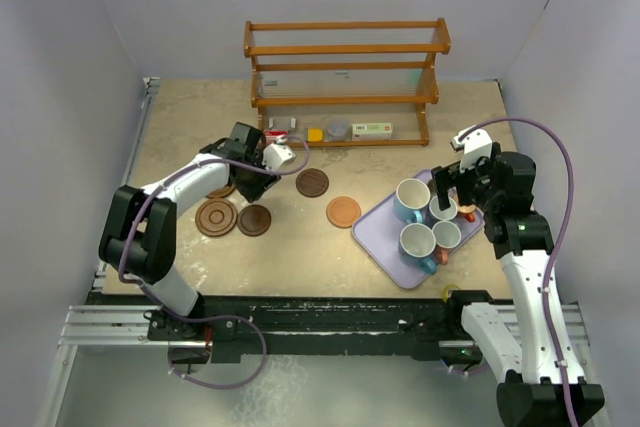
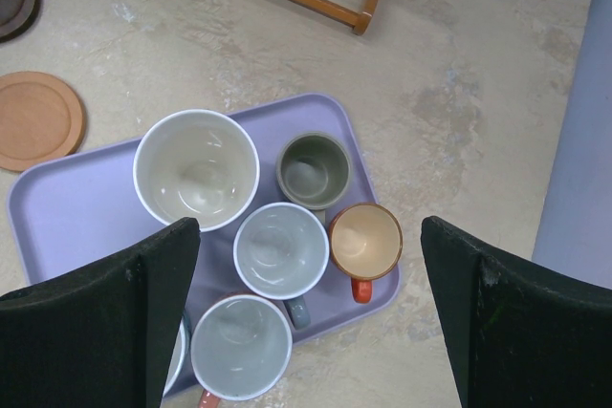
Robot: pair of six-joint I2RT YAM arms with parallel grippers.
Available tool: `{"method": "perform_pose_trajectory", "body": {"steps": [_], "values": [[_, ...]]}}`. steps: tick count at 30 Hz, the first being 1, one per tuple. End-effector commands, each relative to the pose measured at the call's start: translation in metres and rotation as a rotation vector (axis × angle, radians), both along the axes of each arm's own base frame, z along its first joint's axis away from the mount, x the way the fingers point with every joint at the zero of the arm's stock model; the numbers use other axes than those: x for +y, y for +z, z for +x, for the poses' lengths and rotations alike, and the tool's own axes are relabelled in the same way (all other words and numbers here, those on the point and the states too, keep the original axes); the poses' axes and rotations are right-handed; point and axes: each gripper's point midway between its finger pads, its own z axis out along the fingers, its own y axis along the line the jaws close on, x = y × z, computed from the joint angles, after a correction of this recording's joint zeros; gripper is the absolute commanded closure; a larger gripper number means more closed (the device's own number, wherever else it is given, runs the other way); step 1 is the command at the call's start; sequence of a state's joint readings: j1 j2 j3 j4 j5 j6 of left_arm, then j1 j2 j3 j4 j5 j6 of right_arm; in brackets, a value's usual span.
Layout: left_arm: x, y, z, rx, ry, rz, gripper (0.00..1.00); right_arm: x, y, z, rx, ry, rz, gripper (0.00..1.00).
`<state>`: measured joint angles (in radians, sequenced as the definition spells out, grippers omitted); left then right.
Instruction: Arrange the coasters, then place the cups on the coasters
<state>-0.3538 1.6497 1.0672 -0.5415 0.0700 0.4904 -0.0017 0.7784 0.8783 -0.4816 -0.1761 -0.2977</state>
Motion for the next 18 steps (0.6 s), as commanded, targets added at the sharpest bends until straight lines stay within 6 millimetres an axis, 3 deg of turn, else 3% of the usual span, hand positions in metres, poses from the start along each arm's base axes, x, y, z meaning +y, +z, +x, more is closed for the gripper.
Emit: {"method": "perform_pose_trajectory", "body": {"steps": [1, 8, 10, 14, 18], "values": [[-0.025, 0.043, 0.018, -0.080, -0.051, -0.132, 0.52, 0.002, 0.013, 0.002, -0.040, 0.013, 0.004, 0.00], [-0.058, 0.059, 0.040, -0.091, -0.060, -0.234, 0.47, 0.002, 0.014, 0.001, -0.044, 0.015, 0.002, 0.00], [-0.077, 0.061, 0.051, -0.091, -0.059, -0.264, 0.45, 0.002, 0.012, 0.001, -0.038, 0.014, 0.001, 0.00], [-0.100, 0.059, 0.064, -0.103, -0.073, -0.300, 0.44, 0.000, 0.012, 0.002, -0.038, 0.004, -0.006, 0.00], [-0.117, 0.046, 0.073, -0.080, -0.107, -0.296, 0.44, -0.003, 0.013, 0.001, -0.046, -0.005, -0.013, 0.00]]}}
